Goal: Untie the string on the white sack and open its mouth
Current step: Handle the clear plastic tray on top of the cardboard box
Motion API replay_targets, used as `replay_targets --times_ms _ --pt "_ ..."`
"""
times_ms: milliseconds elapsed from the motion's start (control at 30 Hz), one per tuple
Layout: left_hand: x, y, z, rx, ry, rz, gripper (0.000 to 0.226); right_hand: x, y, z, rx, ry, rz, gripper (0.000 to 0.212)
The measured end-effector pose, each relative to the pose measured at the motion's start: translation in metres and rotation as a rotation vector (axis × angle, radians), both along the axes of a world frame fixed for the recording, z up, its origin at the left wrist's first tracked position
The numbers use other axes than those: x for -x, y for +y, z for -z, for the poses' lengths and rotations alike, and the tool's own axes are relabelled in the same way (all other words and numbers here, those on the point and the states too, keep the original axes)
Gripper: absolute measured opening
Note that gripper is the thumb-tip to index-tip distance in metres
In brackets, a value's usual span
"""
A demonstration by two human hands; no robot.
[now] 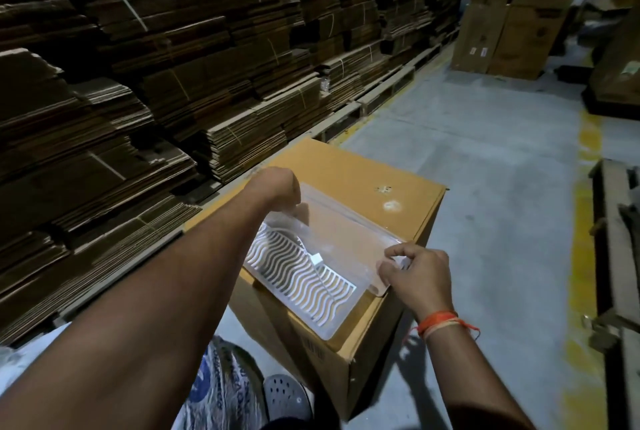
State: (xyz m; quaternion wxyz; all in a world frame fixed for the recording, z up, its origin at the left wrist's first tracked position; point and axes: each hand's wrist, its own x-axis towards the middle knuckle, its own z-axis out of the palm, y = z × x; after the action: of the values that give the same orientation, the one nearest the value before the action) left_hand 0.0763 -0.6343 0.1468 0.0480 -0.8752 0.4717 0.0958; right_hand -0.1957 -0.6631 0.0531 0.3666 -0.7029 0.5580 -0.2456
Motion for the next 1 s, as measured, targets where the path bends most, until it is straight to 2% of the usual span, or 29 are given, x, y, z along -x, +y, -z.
replay_targets --times_ms 67,133,400,533,600,700,767,867,933,1000 --pt "-0.013 -0.015 0.012 -0.165 -0.031 -0.001 0.040 -0.002 0.001 0.002 -0.030 0.007 -0.009 0.024" --pt "-0.021 -0.026 0.020 -0.214 -0.032 -0.009 0.039 -0.004 -0.001 0.005 -0.021 -0.010 0.010 0.027" --pt "-0.018 -0.038 0.024 -0.129 -0.028 -0.009 0.028 -0.003 -0.009 0.013 -0.010 -0.103 0.036 0.022" --pt "-0.020 -0.031 0.016 0.068 0.072 -0.034 0.030 0.000 -0.009 0.005 0.019 -0.207 0.062 0.012" --pt "-0.025 -0.029 0.009 0.241 0.157 -0.071 0.044 -0.001 -0.007 -0.004 0.094 -0.214 0.072 0.018" --pt "-0.028 -0.020 -0.005 0.520 0.365 -0.234 0.068 -0.002 -0.004 -0.019 0.206 -0.250 0.075 0.026" --pt "-0.028 -0.012 -0.016 0.666 0.562 -0.338 0.065 -0.002 0.001 -0.031 0.295 -0.311 0.065 0.033" --pt "-0.030 -0.001 -0.027 0.783 0.785 -0.442 0.064 -0.003 0.015 -0.047 0.456 -0.393 0.032 0.037" --pt "-0.031 0.005 -0.029 0.836 0.845 -0.492 0.058 -0.002 0.025 -0.054 0.535 -0.396 0.009 0.036" --pt "-0.031 0.014 -0.031 0.870 0.805 -0.519 0.035 -0.001 0.034 -0.058 0.605 -0.402 -0.026 0.037"
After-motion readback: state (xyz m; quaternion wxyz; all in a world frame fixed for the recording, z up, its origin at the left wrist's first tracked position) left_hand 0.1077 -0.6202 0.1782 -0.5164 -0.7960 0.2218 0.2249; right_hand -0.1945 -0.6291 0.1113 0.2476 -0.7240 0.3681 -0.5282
